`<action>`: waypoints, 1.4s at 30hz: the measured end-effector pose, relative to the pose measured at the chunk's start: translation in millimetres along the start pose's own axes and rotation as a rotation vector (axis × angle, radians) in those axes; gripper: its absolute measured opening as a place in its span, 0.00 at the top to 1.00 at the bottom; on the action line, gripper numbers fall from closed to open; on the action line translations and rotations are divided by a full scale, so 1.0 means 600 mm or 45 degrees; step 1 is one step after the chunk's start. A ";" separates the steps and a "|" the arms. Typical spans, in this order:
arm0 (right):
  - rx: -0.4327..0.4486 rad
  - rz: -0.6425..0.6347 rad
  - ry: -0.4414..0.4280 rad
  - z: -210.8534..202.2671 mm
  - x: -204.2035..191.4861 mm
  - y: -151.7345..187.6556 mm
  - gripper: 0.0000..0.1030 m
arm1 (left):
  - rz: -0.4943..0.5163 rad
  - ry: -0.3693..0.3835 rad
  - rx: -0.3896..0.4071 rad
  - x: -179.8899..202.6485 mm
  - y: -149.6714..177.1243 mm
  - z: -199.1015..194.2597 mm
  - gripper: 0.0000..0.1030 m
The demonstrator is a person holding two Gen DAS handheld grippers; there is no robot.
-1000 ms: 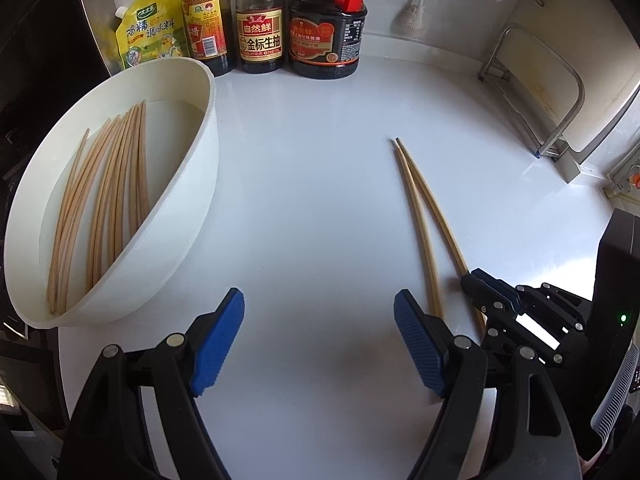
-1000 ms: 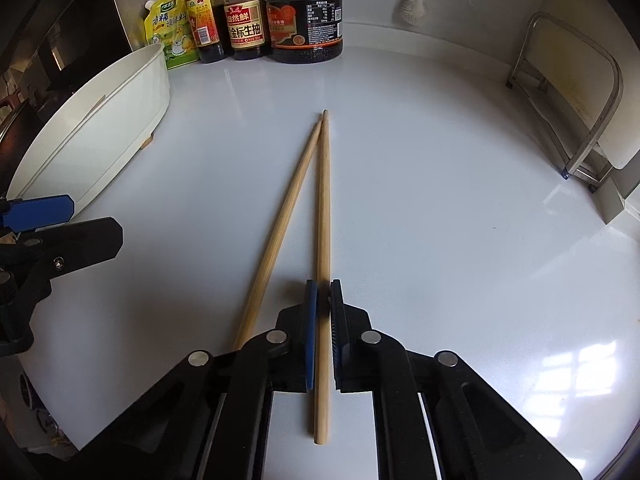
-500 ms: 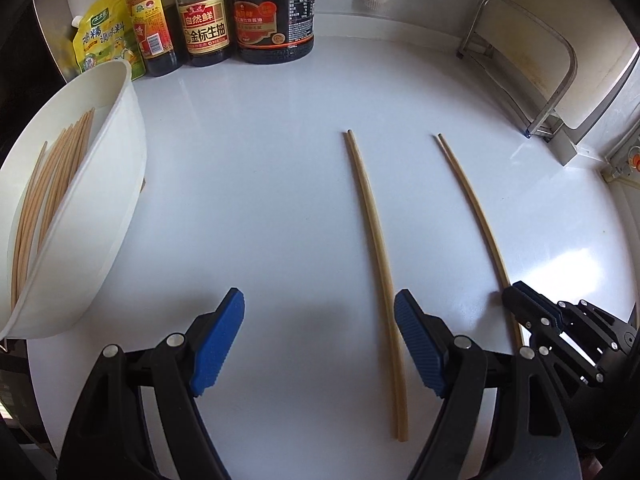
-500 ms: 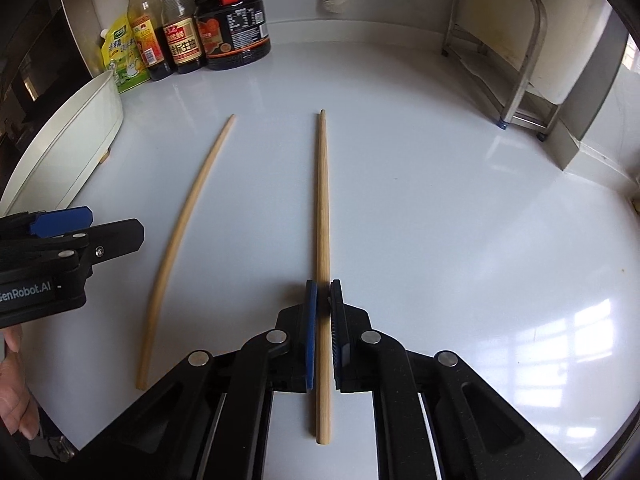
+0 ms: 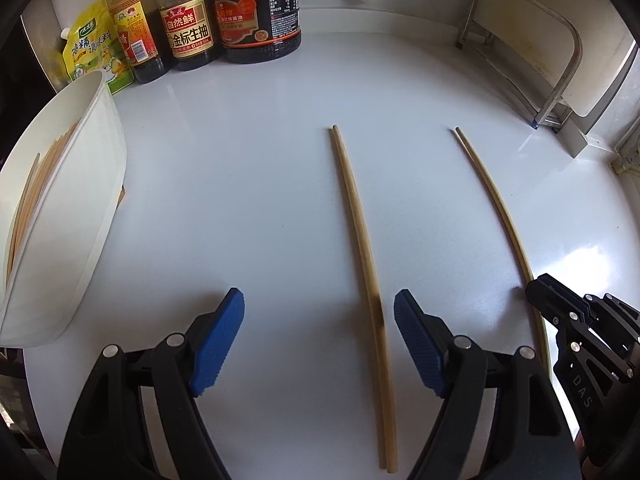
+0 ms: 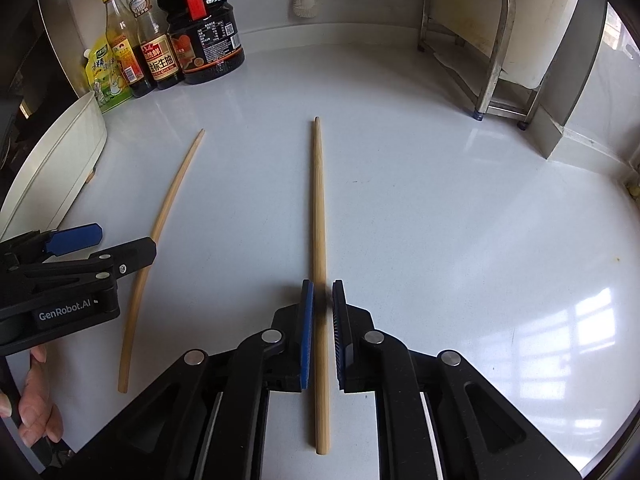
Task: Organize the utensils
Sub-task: 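Close the left tool on one chopstick while the right tool grasps the other, then lift both held chopsticks and carry them over the white basin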
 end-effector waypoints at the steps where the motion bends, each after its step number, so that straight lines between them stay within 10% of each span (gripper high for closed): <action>1: 0.003 -0.004 0.004 0.001 0.001 -0.003 0.88 | 0.001 -0.002 -0.003 0.002 0.000 0.001 0.26; 7: 0.021 -0.030 0.018 0.009 0.002 -0.015 0.82 | 0.022 -0.006 0.010 0.016 0.007 0.002 0.30; 13: 0.010 -0.099 0.020 0.019 -0.016 -0.017 0.92 | 0.048 0.013 0.038 0.028 0.002 -0.008 0.59; 16: 0.000 -0.111 0.011 0.023 -0.024 -0.019 0.94 | 0.069 0.041 0.041 0.033 -0.001 -0.011 0.90; 27: 0.023 0.032 -0.073 0.001 -0.028 -0.029 0.94 | 0.029 0.086 -0.045 -0.003 -0.011 -0.009 0.93; 42: 0.160 0.035 -0.254 -0.058 -0.167 -0.118 0.94 | -0.035 0.064 0.172 -0.154 -0.073 -0.121 0.93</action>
Point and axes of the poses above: each gripper's, at about its wrist camera, not at the fingertips, and z roughly the way its jaws point, x to its right, y to its underside, the point moved 3 cm from there along z, roughly the way its jaws point, and after that the axes turned 15 degrees about -y, right-handed, at the moved point
